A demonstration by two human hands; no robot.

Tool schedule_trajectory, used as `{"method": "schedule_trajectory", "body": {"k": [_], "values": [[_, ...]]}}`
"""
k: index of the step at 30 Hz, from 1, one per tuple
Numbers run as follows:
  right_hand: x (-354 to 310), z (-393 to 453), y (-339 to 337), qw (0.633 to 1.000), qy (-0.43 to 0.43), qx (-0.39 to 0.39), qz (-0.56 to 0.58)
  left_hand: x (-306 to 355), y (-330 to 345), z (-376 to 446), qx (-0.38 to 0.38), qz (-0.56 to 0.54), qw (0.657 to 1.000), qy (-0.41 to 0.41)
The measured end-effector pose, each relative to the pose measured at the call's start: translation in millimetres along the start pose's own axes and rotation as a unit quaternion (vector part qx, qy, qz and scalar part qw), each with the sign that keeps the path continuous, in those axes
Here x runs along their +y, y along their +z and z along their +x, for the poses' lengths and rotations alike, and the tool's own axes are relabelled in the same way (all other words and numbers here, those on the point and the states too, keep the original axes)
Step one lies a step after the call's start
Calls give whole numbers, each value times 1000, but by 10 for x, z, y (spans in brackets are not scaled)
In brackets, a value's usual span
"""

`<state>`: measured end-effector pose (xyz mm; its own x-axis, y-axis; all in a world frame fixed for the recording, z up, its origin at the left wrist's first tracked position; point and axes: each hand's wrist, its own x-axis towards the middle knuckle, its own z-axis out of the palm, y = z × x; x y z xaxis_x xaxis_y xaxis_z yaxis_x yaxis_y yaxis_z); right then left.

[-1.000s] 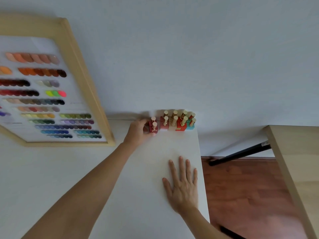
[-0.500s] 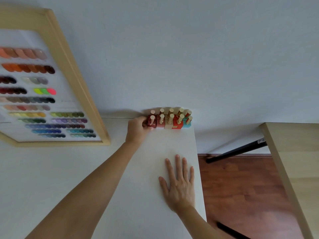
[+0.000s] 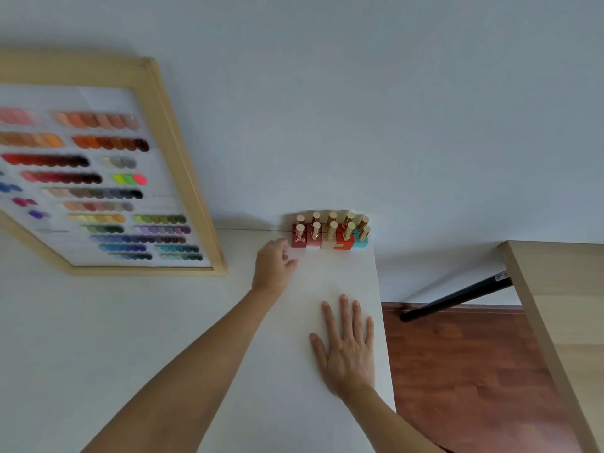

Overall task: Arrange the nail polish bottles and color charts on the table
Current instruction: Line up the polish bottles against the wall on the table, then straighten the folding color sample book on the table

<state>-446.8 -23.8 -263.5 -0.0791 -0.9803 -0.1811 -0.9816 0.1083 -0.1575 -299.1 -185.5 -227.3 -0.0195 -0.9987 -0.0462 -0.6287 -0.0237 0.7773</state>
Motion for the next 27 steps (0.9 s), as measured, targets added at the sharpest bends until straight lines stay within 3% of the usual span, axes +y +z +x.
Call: {"method": "schedule_trajectory", "body": {"k": [6, 13, 19, 27], "values": [[-15, 2, -75, 998, -13, -53, 5, -1, -260, -637, -68, 45, 997, 20], [-393, -76, -514, 995, -52, -82, 30, -286, -1003, -1397, -48, 27, 998, 13], [-1294, -104, -878, 984, -151, -52, 76, -740, -2079, -1872, 30, 23, 999, -24], [-3040, -271, -1129, 954, -270, -44, 121, -1415, -3764, -2507, 145, 38, 986, -71]]}}
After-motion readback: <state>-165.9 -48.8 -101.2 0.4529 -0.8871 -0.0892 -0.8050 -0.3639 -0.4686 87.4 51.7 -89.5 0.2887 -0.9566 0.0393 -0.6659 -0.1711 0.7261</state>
